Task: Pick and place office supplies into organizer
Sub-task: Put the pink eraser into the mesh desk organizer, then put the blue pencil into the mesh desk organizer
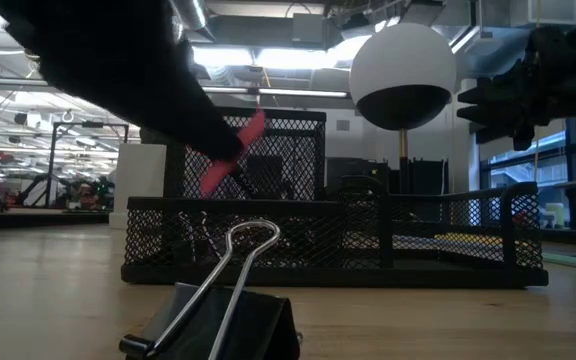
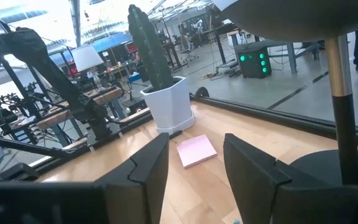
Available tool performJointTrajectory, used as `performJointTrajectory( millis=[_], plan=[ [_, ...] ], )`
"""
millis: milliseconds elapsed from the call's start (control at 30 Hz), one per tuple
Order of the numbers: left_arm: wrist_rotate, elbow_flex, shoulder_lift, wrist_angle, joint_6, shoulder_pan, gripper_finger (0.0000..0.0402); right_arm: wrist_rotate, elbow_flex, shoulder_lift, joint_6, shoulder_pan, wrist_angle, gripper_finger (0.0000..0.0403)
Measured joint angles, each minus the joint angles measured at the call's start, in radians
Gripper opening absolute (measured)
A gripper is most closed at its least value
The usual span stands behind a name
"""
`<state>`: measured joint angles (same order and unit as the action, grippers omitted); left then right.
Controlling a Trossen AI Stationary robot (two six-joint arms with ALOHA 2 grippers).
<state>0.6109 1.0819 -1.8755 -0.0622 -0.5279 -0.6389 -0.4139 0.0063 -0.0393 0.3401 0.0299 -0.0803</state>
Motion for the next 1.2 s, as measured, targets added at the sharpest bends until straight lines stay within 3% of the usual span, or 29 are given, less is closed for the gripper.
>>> performJointTrajectory(
  millis=[367, 700, 1200],
  plan=[
    [-0.009, 0.017, -0.024, -0.052, -0.035, 0.041, 0.0077, 0.020, 0.000, 0.000, -0.001, 0.000, 0.001, 0.0154],
    [-0.077, 0.018, -0.021, -0.050, -0.032, 0.042, 0.0078, 0.023, 0.000, 0.000, -0.003, 0.000, 0.002, 0.0154],
    [-0.126, 0.017, 0.005, -0.060, 0.007, 0.046, 0.0120, 0.023, 0.000, 0.000, -0.003, 0.000, 0.002, 0.0154]
  ],
)
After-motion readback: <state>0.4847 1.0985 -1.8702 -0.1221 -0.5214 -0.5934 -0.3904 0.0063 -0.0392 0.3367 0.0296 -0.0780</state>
